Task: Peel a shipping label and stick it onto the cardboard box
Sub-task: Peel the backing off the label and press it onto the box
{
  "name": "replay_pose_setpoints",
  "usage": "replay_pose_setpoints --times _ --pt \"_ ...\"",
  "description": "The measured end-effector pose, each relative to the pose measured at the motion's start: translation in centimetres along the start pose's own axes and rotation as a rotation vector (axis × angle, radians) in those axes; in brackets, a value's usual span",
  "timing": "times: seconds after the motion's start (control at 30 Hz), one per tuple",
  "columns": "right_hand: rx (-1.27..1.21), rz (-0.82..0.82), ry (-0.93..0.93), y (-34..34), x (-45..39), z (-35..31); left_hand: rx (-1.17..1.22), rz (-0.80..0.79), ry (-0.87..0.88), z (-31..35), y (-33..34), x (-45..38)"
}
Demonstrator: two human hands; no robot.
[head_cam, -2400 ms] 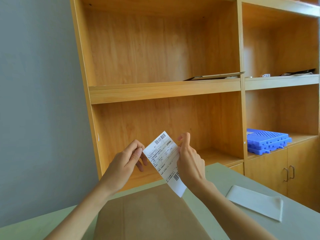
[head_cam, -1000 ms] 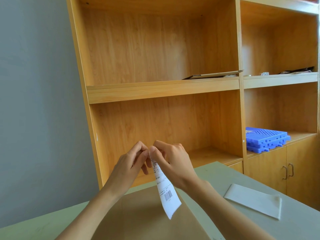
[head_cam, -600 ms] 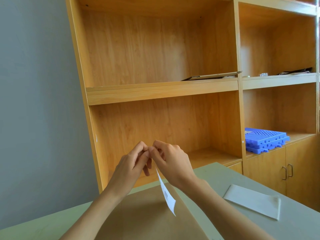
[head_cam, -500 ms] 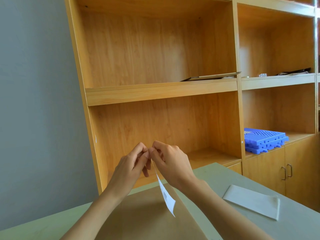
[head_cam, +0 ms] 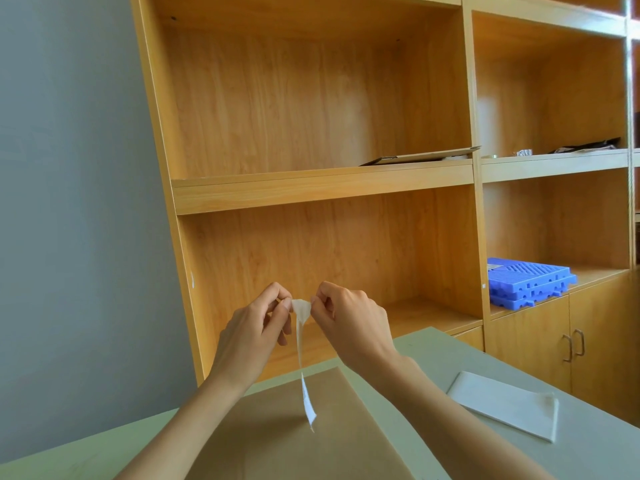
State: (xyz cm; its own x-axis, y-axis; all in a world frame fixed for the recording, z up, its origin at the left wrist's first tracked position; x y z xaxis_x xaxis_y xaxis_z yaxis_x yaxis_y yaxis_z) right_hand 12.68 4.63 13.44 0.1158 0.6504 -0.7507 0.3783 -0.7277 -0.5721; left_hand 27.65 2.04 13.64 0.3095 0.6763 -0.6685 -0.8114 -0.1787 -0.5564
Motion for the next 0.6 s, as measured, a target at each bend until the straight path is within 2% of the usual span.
replay_pose_setpoints --times 0.5,0.6 --pt "-0.009 0.005 -0.004 -0.27 0.02 0.23 -0.013 0.019 0.013 -0.12 -0.07 -0.36" --pt "0.026 0.0 0.006 -0.17 -0.02 0.59 0.075 0.037 0.018 0.04 -0.22 -0.59"
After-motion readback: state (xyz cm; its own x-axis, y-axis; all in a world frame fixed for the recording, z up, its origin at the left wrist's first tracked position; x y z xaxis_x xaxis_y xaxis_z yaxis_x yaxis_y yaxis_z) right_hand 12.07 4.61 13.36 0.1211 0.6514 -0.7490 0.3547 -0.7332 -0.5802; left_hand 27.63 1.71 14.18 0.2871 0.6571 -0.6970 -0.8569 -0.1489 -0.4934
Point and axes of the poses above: each hand's wrist, its own x-axis away from the middle knuckle, its own y-axis out of the palm, z = x × y, the point moved 3 cm from there along -x, towards the middle knuckle, and after that the axes turned 3 degrees about -y, right-handed, at the moved point
